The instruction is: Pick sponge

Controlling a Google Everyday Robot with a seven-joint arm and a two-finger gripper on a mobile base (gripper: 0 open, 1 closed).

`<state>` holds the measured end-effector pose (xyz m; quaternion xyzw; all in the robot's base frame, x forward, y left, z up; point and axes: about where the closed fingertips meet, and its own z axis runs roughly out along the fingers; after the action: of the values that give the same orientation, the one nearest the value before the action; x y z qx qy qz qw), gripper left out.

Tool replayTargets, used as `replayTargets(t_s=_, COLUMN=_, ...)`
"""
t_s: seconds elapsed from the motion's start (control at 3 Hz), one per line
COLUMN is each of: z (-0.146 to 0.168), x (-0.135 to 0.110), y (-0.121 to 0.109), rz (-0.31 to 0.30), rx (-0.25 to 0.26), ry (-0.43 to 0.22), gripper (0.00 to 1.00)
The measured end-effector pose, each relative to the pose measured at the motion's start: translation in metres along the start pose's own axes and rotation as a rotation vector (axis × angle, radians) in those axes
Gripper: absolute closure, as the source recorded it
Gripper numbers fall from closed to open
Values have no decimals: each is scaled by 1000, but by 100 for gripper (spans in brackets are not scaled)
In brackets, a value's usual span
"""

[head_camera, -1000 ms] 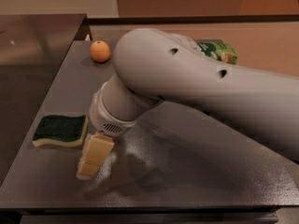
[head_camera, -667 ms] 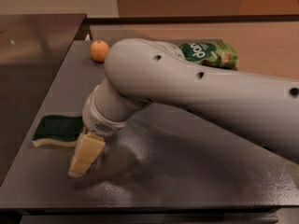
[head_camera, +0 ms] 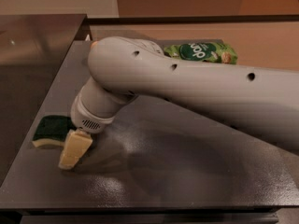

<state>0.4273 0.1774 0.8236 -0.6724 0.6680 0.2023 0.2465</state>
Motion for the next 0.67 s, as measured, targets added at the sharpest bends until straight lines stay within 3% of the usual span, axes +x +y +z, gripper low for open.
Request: replayTargets(t_s=0.67, z=-4, x=-12, y=-5, rz=21, rx=-54, ry=-23, gripper=64)
